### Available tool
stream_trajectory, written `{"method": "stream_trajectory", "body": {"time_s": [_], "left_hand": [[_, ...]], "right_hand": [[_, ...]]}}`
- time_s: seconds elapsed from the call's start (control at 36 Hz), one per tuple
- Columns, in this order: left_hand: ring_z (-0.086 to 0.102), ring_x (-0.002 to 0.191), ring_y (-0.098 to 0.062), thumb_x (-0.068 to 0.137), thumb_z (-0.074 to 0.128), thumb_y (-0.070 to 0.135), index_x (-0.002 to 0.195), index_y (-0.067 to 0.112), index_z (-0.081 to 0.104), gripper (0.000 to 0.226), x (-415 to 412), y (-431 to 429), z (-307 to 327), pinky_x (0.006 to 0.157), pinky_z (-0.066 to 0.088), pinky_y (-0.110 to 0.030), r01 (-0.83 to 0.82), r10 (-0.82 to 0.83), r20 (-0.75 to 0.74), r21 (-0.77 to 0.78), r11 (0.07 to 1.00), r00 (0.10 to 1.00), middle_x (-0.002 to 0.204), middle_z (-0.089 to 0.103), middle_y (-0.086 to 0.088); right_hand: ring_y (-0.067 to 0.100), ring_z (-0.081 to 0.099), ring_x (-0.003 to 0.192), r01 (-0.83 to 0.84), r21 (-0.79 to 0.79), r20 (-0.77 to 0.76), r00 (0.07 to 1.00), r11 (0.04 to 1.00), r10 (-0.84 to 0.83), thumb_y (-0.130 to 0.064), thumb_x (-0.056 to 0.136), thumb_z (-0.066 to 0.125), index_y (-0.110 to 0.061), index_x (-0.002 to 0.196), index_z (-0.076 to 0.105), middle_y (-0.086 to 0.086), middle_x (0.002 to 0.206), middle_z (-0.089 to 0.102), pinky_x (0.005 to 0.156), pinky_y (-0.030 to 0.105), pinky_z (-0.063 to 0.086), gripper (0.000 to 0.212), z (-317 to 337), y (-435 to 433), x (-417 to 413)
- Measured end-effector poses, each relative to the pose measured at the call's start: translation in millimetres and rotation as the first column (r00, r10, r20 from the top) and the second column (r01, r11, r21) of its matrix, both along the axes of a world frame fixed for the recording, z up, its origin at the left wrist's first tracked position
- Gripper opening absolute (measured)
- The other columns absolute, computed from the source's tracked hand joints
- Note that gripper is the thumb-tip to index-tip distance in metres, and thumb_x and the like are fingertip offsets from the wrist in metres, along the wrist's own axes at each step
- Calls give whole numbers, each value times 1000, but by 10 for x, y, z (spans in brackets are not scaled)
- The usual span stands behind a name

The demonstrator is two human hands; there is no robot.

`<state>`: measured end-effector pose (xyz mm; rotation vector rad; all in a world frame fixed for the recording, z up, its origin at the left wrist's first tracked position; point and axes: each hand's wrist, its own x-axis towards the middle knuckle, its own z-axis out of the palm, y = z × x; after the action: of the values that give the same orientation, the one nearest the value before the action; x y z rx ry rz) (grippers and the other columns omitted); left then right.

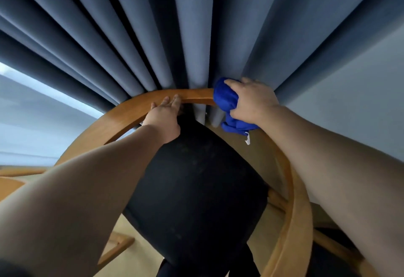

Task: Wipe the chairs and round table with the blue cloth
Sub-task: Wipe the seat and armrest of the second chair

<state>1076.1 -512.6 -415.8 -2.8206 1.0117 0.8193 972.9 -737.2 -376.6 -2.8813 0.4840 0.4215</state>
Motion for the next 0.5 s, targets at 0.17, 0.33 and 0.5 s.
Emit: {"method": "stream_trajectory", "body": {"time_s": [0.17, 0.33, 0.5], "left_hand": [[7, 146, -24, 84, 51, 11, 152, 18, -5, 89, 19, 9, -39, 117, 9, -41, -6, 6, 4, -7, 1000, 1000, 158, 15, -11], [11, 145, -29, 85, 53, 13, 152, 18, -5, 89, 10, -4, -52, 116, 12, -42, 4, -4, 41, -1, 1000, 999, 159, 12, -11], [12, 145, -32, 85, 55, 14, 152, 21, -3, 90, -30, -9, -41, 115, 17, -44, -23, 25, 61, -20, 1000, 998, 159, 12, -9]], "right_hand": [[32, 52, 109, 64, 37, 50, 997, 997, -66, -38, 69, 68, -35, 145, 31, 1, 131, 51, 85, 36, 42, 84, -10, -82, -180], [34, 51, 111, 136, 82, 119, 982, 987, -145, -38, 70, 70, -35, 145, 30, 2, 136, 49, 89, 42, 45, 85, -16, -169, -446], [32, 50, 117, 247, 127, 162, 950, 961, -266, -40, 70, 73, -32, 147, 30, 3, 139, 46, 94, 42, 44, 88, -88, -242, -797]]}}
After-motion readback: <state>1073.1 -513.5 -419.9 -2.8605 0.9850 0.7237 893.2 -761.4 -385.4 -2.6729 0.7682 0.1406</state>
